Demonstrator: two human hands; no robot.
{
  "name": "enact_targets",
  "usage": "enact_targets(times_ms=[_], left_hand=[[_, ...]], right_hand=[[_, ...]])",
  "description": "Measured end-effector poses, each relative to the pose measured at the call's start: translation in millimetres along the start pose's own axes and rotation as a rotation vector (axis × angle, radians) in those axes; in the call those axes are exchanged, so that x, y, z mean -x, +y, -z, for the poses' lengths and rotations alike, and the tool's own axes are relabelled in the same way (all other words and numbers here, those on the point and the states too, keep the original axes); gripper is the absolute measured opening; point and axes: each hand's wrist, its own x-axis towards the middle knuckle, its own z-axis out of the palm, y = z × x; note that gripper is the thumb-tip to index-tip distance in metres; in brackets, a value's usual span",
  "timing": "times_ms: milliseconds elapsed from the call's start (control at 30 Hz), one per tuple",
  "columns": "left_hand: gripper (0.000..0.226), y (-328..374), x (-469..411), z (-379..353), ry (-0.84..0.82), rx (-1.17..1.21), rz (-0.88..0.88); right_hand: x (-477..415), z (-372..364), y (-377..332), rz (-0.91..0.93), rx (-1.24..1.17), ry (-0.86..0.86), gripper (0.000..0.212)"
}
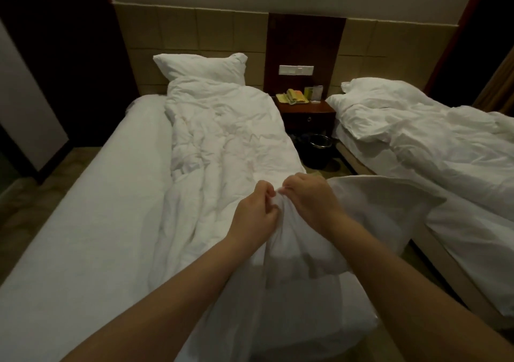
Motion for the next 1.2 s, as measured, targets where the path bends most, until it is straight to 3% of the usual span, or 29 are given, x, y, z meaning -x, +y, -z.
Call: enact_targets(times_ms=[200, 333, 533, 700, 800, 933, 1067, 1200], left_hand=[[0.015, -0.3, 10.4, 1.3, 0.189, -0.181, 0.132], [0.008, -2.0, 28.2, -16.6, 0.209, -0.421, 0.141], [0.026, -13.3, 64.6, -41.9, 0.200, -0.608, 0.266], [0.032, -26.3, 82.9, -60.6, 0.193, -0.585, 0.411], [0.031, -34.6, 87.8, -52.4, 0.276, -0.512, 0.463], [0.037, -40.8, 79.0, -14.1, 0.380, -0.465, 0.391], [0.031, -46.7, 27.4, 65.9, 0.396, -0.624, 0.104], [0.028, -8.3, -50.0, 140.0, 0.506, -0.679, -0.088]], right_hand=[[-24.9, 7.1, -1.9, 0.052, -0.086, 0.057, 0.025], [-26.6, 19.3, 19.1, 0.037, -0.109, 0.022, 0.029], [-23.1, 34.5, 59.3, -0.098, -0.290, 0.002, 0.021], [-24.5, 32.3, 63.5, -0.156, -0.336, -0.009, 0.022], [-28.1, 29.5, 57.6, -0.171, -0.339, -0.026, 0.022], [-34.6, 33.4, 56.0, -0.170, -0.308, -0.014, 0.023], [-50.1, 51.2, 47.1, -0.180, -0.306, 0.060, 0.024], [-84.2, 95.2, 28.3, -0.173, -0.309, 0.292, 0.025]])
